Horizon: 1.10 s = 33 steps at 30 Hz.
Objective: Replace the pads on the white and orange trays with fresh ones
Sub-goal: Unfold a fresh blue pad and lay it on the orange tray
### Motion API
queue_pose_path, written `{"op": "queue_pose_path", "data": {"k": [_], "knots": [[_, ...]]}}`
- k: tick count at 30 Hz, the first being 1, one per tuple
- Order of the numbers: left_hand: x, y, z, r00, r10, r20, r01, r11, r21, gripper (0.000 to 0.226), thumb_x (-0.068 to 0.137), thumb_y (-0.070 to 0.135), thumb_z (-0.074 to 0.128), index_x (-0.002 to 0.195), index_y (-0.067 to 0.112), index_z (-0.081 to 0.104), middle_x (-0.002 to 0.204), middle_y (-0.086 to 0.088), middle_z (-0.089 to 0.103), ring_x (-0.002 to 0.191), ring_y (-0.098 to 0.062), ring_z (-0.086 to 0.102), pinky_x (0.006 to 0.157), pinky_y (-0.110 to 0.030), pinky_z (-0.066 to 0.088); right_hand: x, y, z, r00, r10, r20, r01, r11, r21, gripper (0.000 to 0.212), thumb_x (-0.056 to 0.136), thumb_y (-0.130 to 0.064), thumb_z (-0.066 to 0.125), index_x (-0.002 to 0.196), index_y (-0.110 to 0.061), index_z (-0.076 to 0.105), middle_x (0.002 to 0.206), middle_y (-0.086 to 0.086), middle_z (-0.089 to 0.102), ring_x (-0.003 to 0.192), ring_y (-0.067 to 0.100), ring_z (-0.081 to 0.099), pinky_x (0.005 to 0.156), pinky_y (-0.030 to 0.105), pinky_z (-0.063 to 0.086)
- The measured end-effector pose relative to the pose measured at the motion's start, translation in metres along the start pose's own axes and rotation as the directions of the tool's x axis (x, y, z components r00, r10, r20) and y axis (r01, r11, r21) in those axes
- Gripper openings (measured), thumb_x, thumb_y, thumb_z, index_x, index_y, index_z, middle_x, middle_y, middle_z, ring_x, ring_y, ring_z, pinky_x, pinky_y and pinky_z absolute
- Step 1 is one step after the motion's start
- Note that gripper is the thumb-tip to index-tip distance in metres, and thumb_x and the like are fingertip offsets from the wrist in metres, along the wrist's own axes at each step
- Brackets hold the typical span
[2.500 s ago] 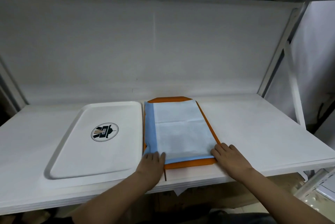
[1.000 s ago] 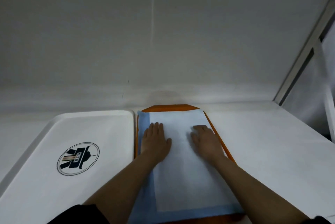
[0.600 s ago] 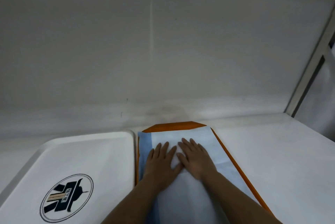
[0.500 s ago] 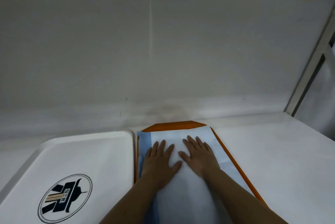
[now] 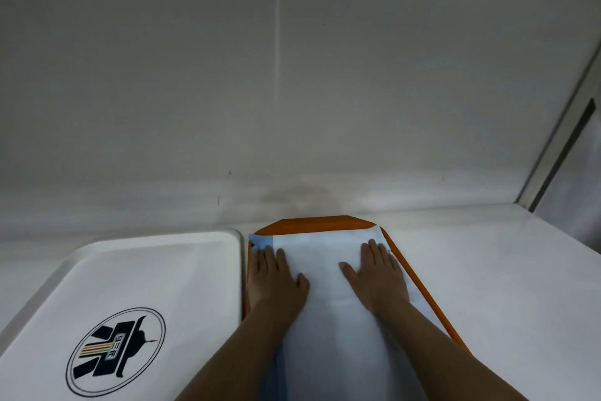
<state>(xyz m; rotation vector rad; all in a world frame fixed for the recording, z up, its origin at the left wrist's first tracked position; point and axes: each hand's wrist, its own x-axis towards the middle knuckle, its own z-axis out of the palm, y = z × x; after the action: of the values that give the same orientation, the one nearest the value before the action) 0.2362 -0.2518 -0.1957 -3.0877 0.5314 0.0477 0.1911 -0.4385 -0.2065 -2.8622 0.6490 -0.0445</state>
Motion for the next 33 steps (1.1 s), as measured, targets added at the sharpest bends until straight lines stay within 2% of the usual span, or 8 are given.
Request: {"op": "queue_pose_path", "data": {"k": [3, 5, 9, 15, 20, 23, 27, 33], "knots": [[-0.001, 0.001, -0.009, 0.998, -0.056, 0.023, 0.055, 0.998, 0.039, 0.068, 0.097, 0.042, 0.018, 0.15, 0.0, 0.008, 0.157, -0.021, 0.011, 0.146, -0.033, 0.005, 0.12, -0.041, -0.005, -0.003, 0.0, -0.006, 1.0, -0.017, 0.015, 0.017, 1.0, -0.004, 0.073, 0.097, -0.058, 0.02, 0.152, -0.013, 0.005, 0.16, 0.007, 0.0, 0.148, 0.023, -0.002, 0.12, 0.037, 0.003], [-0.001, 0.0, -0.021, 1.0, -0.025, -0.009, 0.025, 0.999, 0.043, 0.058, 0.096, 0.033, 0.025, 0.146, 0.003, 0.024, 0.152, -0.019, 0.027, 0.143, -0.032, 0.019, 0.119, -0.042, 0.0, -0.009, -0.001, -0.017, 0.999, -0.043, 0.011, 0.043, 0.999, -0.028, 0.066, 0.099, -0.049, 0.026, 0.151, -0.011, 0.012, 0.159, 0.01, 0.014, 0.147, 0.026, 0.011, 0.119, 0.036, 0.014], [-0.014, -0.003, -0.047, 0.996, 0.083, -0.034, -0.08, 0.993, 0.089, 0.04, 0.096, 0.02, 0.032, 0.133, 0.009, 0.041, 0.138, -0.011, 0.046, 0.131, -0.026, 0.039, 0.119, -0.041, 0.011, -0.028, -0.013, -0.049, 0.997, -0.081, -0.008, 0.08, 0.993, -0.091, 0.046, 0.098, -0.031, 0.036, 0.14, -0.014, 0.034, 0.136, 0.006, 0.048, 0.123, 0.022, 0.047, 0.096, 0.032, 0.042], [-0.064, -0.011, -0.076, 0.993, 0.087, -0.076, -0.088, 0.996, -0.02, 0.029, 0.095, 0.014, 0.035, 0.121, 0.013, 0.049, 0.123, -0.007, 0.055, 0.111, -0.025, 0.054, 0.091, -0.033, 0.038, -0.075, -0.039, -0.075, 0.981, -0.175, -0.08, 0.161, 0.975, -0.15, 0.042, 0.096, -0.031, 0.042, 0.135, -0.015, 0.043, 0.128, 0.005, 0.053, 0.114, 0.022, 0.051, 0.086, 0.03, 0.043], [-0.105, -0.025, -0.102, 0.991, -0.053, 0.121, 0.072, 0.985, -0.157, 0.033, 0.097, 0.021, 0.038, 0.122, 0.01, 0.056, 0.125, -0.008, 0.058, 0.115, -0.025, 0.056, 0.093, -0.035, 0.043, -0.122, -0.061, -0.094, 0.979, -0.183, -0.089, 0.176, 0.981, -0.077, 0.038, 0.095, -0.03, 0.045, 0.128, -0.013, 0.049, 0.124, 0.007, 0.056, 0.112, 0.023, 0.052, 0.086, 0.031, 0.043], [-0.134, -0.034, -0.118, 0.991, -0.091, 0.102, 0.11, 0.974, -0.2, 0.031, 0.095, 0.016, 0.039, 0.118, 0.009, 0.058, 0.122, -0.008, 0.06, 0.112, -0.025, 0.057, 0.09, -0.032, 0.045, -0.148, -0.075, -0.105, 0.98, -0.185, -0.076, 0.18, 0.982, -0.062, 0.035, 0.095, -0.03, 0.045, 0.124, -0.012, 0.054, 0.121, 0.007, 0.058, 0.109, 0.023, 0.054, 0.085, 0.03, 0.043], [-0.167, -0.044, -0.13, 0.993, -0.117, 0.011, 0.116, 0.967, -0.228, 0.027, 0.093, 0.014, 0.04, 0.11, 0.011, 0.06, 0.115, -0.006, 0.063, 0.104, -0.024, 0.06, 0.074, -0.026, 0.04, -0.178, -0.094, -0.116, 0.98, -0.191, -0.063, 0.19, 0.982, -0.021, 0.028, 0.094, -0.027, 0.045, 0.112, -0.011, 0.059, 0.111, 0.006, 0.061, 0.099, 0.022, 0.058, 0.074, 0.029, 0.043], [-0.207, -0.05, -0.16, 0.989, -0.13, -0.072, 0.107, 0.959, -0.263, 0.026, 0.09, 0.014, 0.039, 0.106, 0.007, 0.059, 0.11, -0.007, 0.063, 0.099, -0.026, 0.059, 0.071, -0.025, 0.037, -0.218, -0.115, -0.144, 0.973, -0.211, -0.088, 0.213, 0.977, 0.012, 0.022, 0.091, -0.022, 0.046, 0.103, -0.01, 0.06, 0.099, 0.004, 0.062, 0.078, 0.018, 0.05, 0.058, 0.025, 0.034]]}}
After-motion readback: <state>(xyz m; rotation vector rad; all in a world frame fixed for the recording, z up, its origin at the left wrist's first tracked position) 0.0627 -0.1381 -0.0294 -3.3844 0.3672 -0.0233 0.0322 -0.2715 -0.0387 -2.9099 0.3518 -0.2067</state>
